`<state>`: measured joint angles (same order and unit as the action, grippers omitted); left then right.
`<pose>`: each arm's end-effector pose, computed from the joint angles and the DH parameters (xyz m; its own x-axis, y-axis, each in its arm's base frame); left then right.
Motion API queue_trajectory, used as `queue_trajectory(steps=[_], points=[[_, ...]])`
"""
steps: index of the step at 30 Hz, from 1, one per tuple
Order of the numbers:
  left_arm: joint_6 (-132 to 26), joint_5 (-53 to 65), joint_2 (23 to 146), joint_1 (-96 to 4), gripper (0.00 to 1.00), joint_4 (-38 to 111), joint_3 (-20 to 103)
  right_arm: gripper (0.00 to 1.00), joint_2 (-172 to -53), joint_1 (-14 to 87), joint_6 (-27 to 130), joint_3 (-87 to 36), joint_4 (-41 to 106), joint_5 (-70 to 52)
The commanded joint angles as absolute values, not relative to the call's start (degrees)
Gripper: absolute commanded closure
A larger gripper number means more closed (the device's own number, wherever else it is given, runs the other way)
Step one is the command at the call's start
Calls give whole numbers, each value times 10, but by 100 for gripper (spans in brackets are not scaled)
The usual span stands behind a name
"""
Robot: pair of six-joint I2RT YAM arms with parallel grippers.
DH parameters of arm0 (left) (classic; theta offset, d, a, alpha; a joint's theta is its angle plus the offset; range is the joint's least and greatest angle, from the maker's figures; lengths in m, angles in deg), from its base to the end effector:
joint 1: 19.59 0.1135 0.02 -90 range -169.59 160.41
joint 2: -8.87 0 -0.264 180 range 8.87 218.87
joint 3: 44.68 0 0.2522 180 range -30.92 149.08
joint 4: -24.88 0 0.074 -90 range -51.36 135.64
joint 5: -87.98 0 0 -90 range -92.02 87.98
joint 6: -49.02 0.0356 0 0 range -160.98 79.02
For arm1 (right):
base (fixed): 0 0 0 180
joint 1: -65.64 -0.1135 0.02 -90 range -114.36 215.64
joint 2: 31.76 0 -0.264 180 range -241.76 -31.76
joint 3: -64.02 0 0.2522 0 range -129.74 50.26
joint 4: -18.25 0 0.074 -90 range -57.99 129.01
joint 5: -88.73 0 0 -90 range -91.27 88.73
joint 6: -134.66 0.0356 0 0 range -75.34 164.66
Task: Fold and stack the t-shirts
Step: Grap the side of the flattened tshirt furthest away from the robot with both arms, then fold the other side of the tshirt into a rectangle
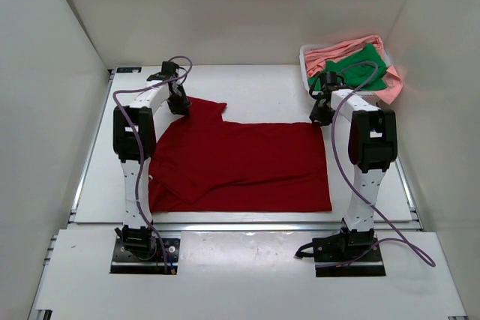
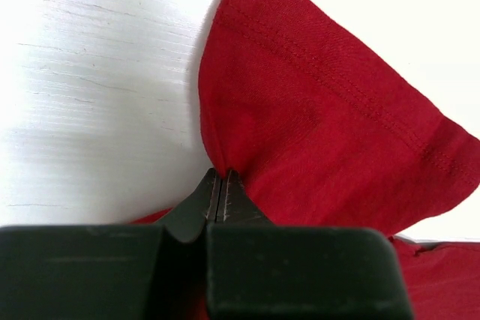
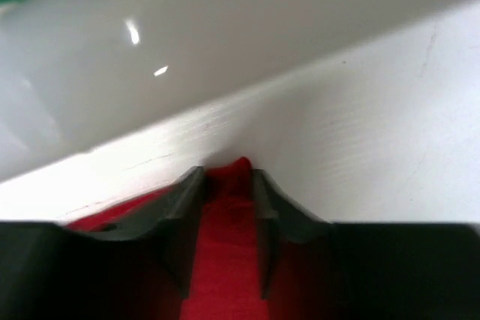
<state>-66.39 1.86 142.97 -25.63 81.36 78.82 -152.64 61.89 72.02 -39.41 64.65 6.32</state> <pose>0.4913 -0.0544 0.1558 -0.8836 -0.3370 -0.3250 -0.2745 0.9353 -0.2234 0.4436 0.0244 0.1663 -0.7986 0.4042 -0.4459 0.4057 0.9088 0.0972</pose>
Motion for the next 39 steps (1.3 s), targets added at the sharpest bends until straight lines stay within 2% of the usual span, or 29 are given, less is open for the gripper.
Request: queue_trajectory(steps=[1, 2, 4, 12, 21, 34, 39], points=[[-659, 26, 1407, -252, 100, 836, 762, 80, -1534, 614, 724, -397, 658, 72], [-664, 27, 1404, -250, 100, 840, 764, 89, -1537, 614, 723, -406, 659, 73], [-660, 31, 1400, -250, 100, 835, 762, 99, -1533, 613, 713, -409, 652, 70], [-657, 13, 1335, -235, 100, 843, 768, 100, -1507, 622, 653, -428, 636, 29], [-659, 30, 1140, -222, 100, 799, 541, 100, -1403, 623, 624, -318, 588, -30], [-653, 16, 951, -233, 100, 789, 311, 100, -1243, 644, 615, -107, 536, -74], [-661, 5, 888, -242, 100, 800, 260, 100, -1186, 656, 616, -41, 520, -88]])
